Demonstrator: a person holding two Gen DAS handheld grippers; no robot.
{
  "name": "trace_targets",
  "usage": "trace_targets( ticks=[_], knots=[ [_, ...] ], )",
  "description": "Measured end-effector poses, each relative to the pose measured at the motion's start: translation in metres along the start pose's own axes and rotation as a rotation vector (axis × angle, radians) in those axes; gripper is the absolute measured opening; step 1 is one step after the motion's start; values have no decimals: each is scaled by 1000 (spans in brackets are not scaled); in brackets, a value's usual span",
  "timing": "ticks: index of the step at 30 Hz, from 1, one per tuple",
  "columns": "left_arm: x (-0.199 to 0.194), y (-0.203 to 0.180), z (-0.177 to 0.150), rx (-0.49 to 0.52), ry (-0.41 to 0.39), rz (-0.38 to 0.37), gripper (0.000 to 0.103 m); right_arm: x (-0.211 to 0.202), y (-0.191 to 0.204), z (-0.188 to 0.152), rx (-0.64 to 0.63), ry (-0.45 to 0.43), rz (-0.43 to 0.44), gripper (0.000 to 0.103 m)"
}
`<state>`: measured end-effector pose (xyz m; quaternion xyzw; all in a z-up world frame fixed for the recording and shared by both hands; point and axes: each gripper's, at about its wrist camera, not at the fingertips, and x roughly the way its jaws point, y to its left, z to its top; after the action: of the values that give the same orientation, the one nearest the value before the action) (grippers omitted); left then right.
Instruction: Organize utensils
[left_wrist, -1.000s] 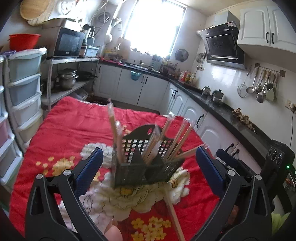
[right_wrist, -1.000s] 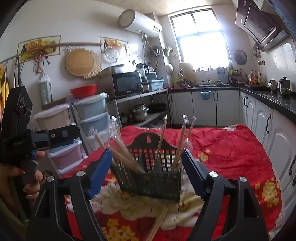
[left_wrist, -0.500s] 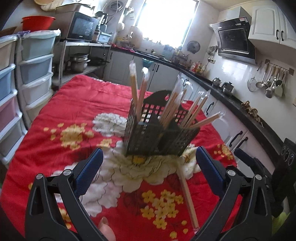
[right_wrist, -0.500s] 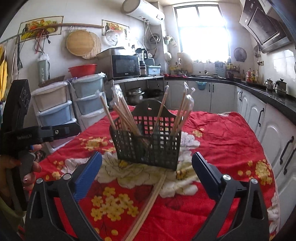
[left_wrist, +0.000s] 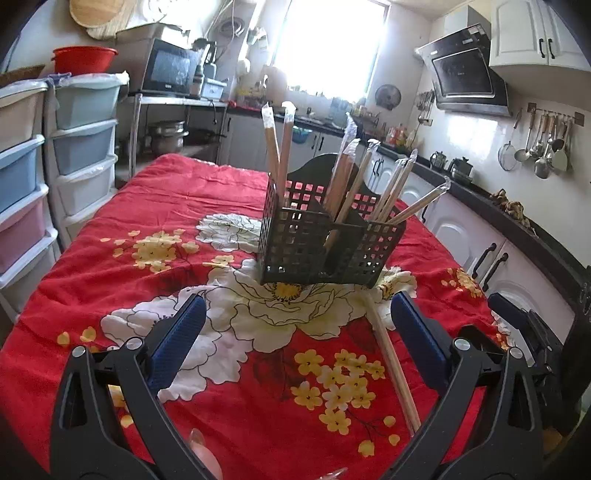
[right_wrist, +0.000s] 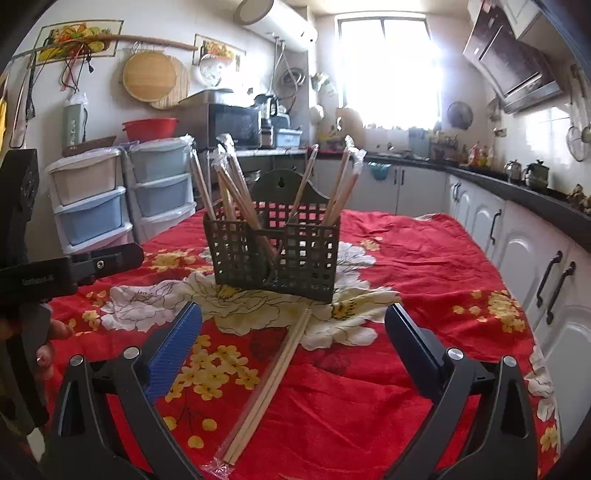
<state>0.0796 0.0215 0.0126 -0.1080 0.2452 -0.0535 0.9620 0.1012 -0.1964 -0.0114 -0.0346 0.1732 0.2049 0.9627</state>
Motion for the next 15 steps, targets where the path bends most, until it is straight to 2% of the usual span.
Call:
trace_targets(
  ticks=[15],
  knots=[
    [-20,-21,-27,52,-209,22,92,-37,-8,-14,63,-222,-120,97]
  ],
)
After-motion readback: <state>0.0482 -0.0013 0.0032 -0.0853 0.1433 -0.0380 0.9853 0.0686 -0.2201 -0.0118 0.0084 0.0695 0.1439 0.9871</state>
